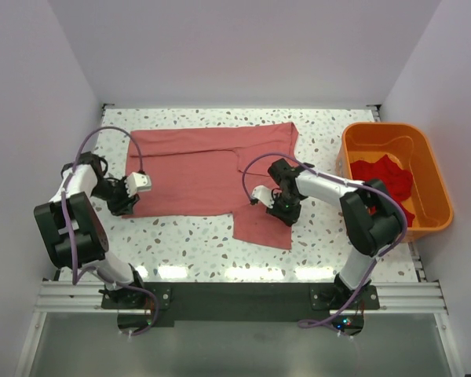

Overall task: Fold and stack the t-shirts
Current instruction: Fold the tshirt

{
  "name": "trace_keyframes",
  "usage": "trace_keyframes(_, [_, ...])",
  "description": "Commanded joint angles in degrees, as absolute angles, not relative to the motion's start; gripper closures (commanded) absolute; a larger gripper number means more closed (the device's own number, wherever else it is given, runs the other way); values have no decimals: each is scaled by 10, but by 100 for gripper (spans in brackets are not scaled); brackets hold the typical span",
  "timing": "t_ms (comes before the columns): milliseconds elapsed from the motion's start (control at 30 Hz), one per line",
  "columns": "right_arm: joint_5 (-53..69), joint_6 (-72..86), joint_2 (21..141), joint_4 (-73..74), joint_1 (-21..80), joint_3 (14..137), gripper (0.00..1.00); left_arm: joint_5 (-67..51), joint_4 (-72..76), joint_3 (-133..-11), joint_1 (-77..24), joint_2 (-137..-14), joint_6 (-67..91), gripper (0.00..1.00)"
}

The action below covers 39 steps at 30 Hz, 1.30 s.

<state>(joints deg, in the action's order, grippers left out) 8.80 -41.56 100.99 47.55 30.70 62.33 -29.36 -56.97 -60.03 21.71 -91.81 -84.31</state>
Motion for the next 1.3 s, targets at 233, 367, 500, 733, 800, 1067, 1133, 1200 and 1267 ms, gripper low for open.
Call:
trace_keyframes(233, [82, -400, 1011, 476, 308, 638, 100, -252, -582, -577, 224, -949, -976, 55])
trace_keyframes(367, [89, -397, 1008, 481, 308, 642, 100, -237, -534, -559, 224, -967, -965, 55])
trace_keyframes(500, [89, -400, 1003, 484, 308, 642, 100, -231, -518, -558, 224, -987, -956, 62])
trace_keyframes(733, [101, -391, 964, 497, 308, 633, 100, -208, -521, -517, 225, -949, -994, 96])
trace_keyframes(800, [105, -388, 951, 504, 308, 632, 100, -211, -527, -505, 224, -936, -998, 100])
trace_keyframes(1067, [117, -388, 897, 541, 309, 626, 100, -243, -590, -525, 235, -887, -1019, 100])
trace_keyframes(1133, [119, -388, 882, 547, 309, 626, 100, -248, -604, -533, 241, -882, -1026, 100])
trace_keyframes(1200, [120, -388, 868, 556, 309, 627, 100, -255, -620, -545, 247, -880, -1028, 100])
trace_keyframes(1267, [120, -388, 863, 562, 309, 628, 100, -260, -629, -559, 250, -879, -1028, 100])
